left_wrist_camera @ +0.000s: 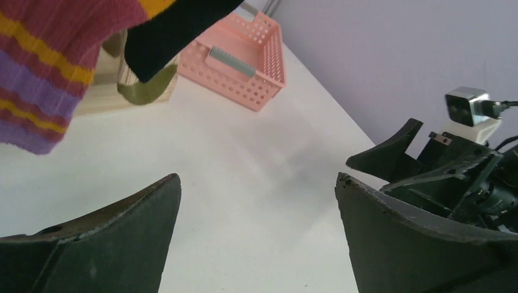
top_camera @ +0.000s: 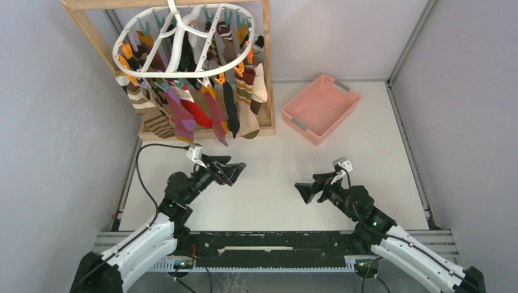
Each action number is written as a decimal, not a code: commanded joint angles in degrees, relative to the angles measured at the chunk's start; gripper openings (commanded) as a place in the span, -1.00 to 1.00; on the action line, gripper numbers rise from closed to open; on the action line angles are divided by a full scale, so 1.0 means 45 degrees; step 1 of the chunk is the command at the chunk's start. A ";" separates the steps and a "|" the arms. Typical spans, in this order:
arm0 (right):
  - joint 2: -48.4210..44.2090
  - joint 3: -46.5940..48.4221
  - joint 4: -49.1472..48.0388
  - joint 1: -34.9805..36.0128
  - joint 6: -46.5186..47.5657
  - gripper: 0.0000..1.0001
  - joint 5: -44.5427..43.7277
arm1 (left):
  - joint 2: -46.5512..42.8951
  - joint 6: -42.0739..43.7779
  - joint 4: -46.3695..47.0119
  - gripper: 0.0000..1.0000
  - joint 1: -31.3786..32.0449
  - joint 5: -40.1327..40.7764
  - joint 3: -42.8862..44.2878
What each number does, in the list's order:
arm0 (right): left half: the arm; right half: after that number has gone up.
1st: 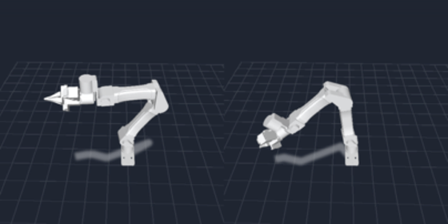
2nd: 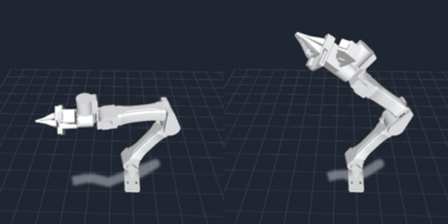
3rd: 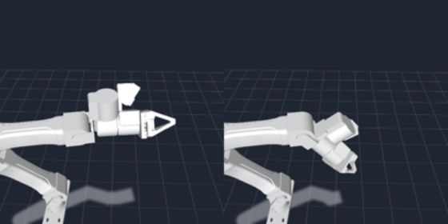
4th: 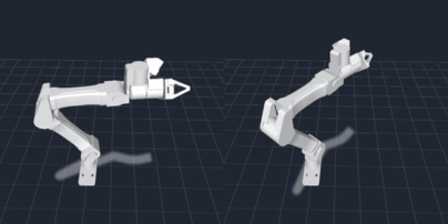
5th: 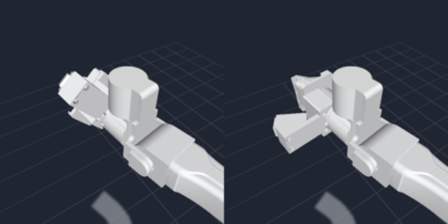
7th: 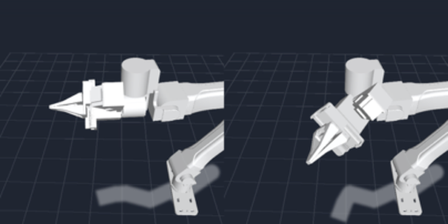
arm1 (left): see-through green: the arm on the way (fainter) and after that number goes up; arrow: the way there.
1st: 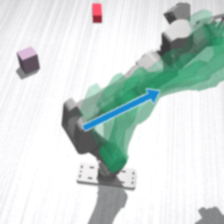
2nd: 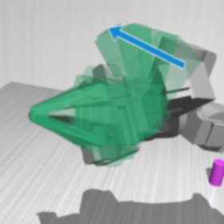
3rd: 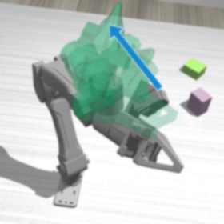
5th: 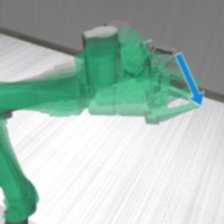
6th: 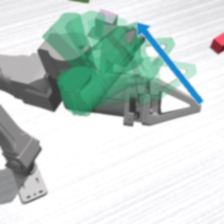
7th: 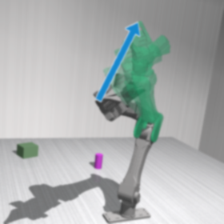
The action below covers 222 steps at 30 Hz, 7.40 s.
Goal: Remove the socks clipped to the hanger
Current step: Move the bin to the center of the board.
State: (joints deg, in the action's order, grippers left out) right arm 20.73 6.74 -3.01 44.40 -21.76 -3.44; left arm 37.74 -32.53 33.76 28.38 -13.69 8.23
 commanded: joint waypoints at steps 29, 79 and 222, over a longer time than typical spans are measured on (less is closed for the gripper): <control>0.7152 0.5188 -0.3178 -0.0678 0.1558 0.86 -0.5991 | 0.3539 0.0322 0.1988 0.99 0.1287 0.5035 -0.0996; 1.8291 1.2743 0.3139 -0.2326 0.2016 -1.00 -0.2768 | 0.7159 0.1116 0.1619 0.99 0.4361 0.8201 0.0213; 1.9727 1.7406 0.3125 -0.3632 0.0042 0.52 0.0131 | 0.0087 0.1345 -0.4037 0.99 0.3874 1.3015 0.0329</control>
State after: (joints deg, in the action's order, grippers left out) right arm 103.07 78.28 11.00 27.51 -21.19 -1.98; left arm 37.54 -27.94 11.99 46.28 43.64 7.90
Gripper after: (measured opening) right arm 0.762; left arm 0.996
